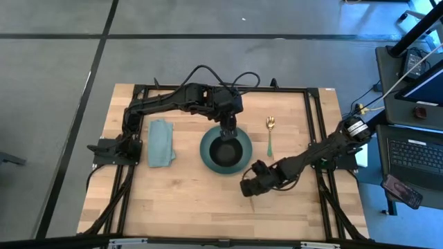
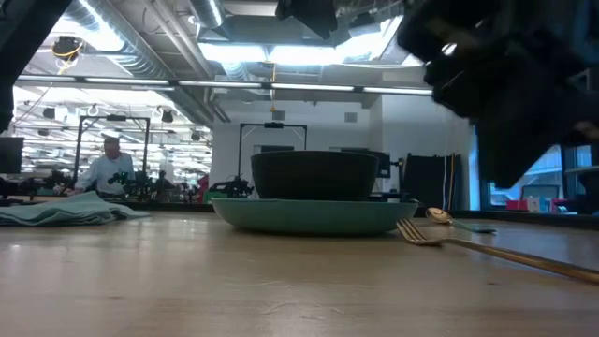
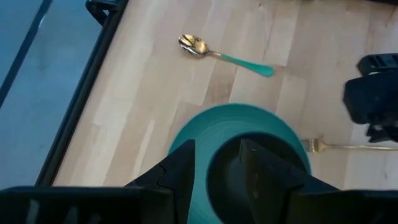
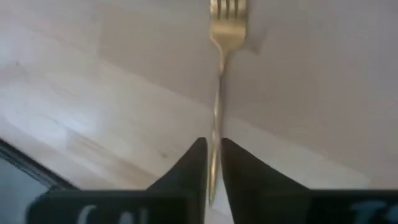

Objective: Set table place
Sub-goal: Put the gold fork on the right side of the green plate

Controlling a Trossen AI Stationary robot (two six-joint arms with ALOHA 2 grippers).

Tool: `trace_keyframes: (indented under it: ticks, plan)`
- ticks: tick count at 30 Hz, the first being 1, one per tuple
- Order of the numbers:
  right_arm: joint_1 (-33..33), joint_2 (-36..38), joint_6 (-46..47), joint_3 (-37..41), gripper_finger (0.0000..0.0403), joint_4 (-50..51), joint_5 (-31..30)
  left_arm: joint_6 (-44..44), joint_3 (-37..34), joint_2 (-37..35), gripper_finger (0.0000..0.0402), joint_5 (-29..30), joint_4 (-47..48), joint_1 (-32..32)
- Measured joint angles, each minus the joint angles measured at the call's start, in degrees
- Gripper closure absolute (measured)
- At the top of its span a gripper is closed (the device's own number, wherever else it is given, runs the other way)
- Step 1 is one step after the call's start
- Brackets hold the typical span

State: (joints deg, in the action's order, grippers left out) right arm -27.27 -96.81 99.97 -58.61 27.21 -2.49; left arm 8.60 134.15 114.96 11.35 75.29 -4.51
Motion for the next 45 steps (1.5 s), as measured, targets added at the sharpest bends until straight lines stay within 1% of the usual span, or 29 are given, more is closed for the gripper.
trace_keyframes:
  ticks: [5, 8, 11, 18, 24, 27, 30, 33, 39, 41, 43, 45]
  plan:
    - [2.0, -2.8, -2.8, 0.0, 0.0312, -3.7, 1.4, 0.3, 0.0, 0.0, 0.0280, 0.0, 1.6, 0.7]
    - [2.6, -3.9, -2.8, -0.1, 0.0291, -3.1, 2.4, 0.3, 0.0, 0.0, 0.0280, 0.0, 2.6, 1.2]
    - [2.8, -4.5, -2.8, -0.1, 0.0280, -2.6, 2.5, 0.3, 0.0, 0.0, 0.0280, 0.0, 2.9, 1.7]
    - [2.7, -7.6, -2.7, -0.1, 0.0277, -6.3, 2.7, 1.8, 0.0, 0.0, 0.0280, 0.0, 3.8, 2.1]
    - [2.7, -9.8, -2.3, -0.4, 0.0276, -6.1, 2.7, 1.9, 0.0, 0.0, 0.0280, 0.0, 3.7, 2.1]
    - [2.7, -10.5, -1.5, -0.4, 0.0276, -5.4, 2.8, 2.0, 0.0, 0.0, 0.0280, 0.0, 3.7, 2.1]
    - [2.7, -10.5, -2.7, -0.6, 0.0276, -4.4, 3.4, 2.8, 0.0, 0.0, 0.0280, 0.0, 3.7, 2.0]
    - [2.8, -10.9, -4.2, -2.6, 0.0276, -1.8, 4.9, 3.1, 0.0, 0.0, 0.0280, 0.0, 3.7, 2.0]
    - [2.8, -12.1, -5.8, -6.7, 0.0276, 3.0, 3.8, 4.4, 0.0, 0.0, 0.0280, 0.0, 3.6, 2.0]
    - [3.1, -13.1, -6.2, -7.5, 0.0276, 5.2, 4.7, 4.5, 0.0, 0.0, 0.0280, 0.1, 3.5, 2.0]
    - [3.2, -14.1, -6.8, -7.7, 0.0276, 5.3, 6.0, 4.6, 0.0, 0.0, 0.0280, 0.1, 3.5, 2.0]
    - [3.2, -14.7, -7.1, -7.9, 0.0276, 4.2, 5.8, 4.7, 0.0, 0.0, 0.0280, 0.2, 3.5, 2.0]
